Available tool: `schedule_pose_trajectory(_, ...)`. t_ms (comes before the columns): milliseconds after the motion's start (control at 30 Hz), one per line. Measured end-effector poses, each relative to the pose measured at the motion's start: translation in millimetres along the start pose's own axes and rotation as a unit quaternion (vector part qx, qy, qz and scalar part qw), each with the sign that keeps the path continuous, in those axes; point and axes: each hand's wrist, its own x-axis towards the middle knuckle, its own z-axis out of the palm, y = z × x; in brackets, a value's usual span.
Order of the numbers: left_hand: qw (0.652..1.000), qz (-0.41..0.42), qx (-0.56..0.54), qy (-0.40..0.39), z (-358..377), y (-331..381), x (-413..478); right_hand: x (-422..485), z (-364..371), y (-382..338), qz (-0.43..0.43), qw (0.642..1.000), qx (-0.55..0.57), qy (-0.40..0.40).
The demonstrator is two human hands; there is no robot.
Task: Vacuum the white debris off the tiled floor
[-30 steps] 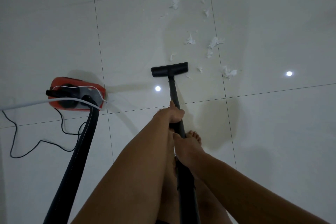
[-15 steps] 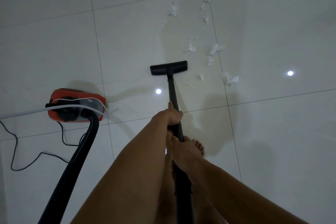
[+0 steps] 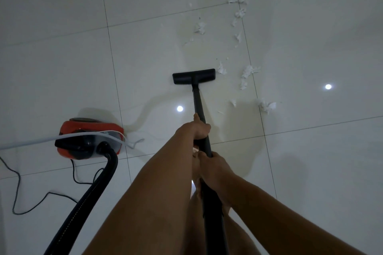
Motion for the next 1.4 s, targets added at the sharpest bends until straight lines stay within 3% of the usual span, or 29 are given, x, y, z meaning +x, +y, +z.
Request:
schedule_pose_trajectory(200,1.000,0.018,-0.012,0.003,-35.1,18.1,0.0,6.5,6.3,-33.4,-0.017,0.999,0.032,-0.011)
schedule_pose_trajectory(433,0.999,0.032,-0.006,0.016,-58.3,41.6,8.7,-5.4,-2.7,-72.6,-0.057,0.997,-0.024,-0.040)
schedule_pose_trajectory(500,0.999,0.035,-0.019,0.015,-62.1,47.9,10.7,41.9,-5.3,-62.9,-0.073,0.995,-0.073,-0.015)
schedule_pose_trajectory(567,0.999,0.039,-0.034,0.016,-67.1,54.7,13.0,53.4,-10.5,-71.2,-0.087,0.995,-0.041,0.020)
schedule_pose_trajectory(700,0.998,0.046,-0.047,0.023,-77.8,69.9,17.9,51.4,-14.2,-89.9,-0.084,0.991,-0.106,-0.019)
schedule_pose_trajectory(767,0.997,0.046,-0.051,0.023,-82.1,77.7,18.8,19.7,-9.7,-109.1,-0.069,0.990,-0.124,0.004)
schedule_pose_trajectory(833,0.997,0.047,-0.056,0.023,-84.4,84.0,19.3,68.5,-11.5,-91.2,-0.076,0.989,-0.120,0.037)
schedule_pose_trajectory(933,0.997,0.047,-0.057,0.022,-85.9,94.0,19.9,94.1,-13.0,-88.7,-0.153,0.968,-0.182,0.080)
schedule_pose_trajectory(1400,0.996,0.050,-0.069,0.030,-99.8,117.6,32.5,131.5,-16.8,-95.2,-0.173,0.960,-0.192,0.105)
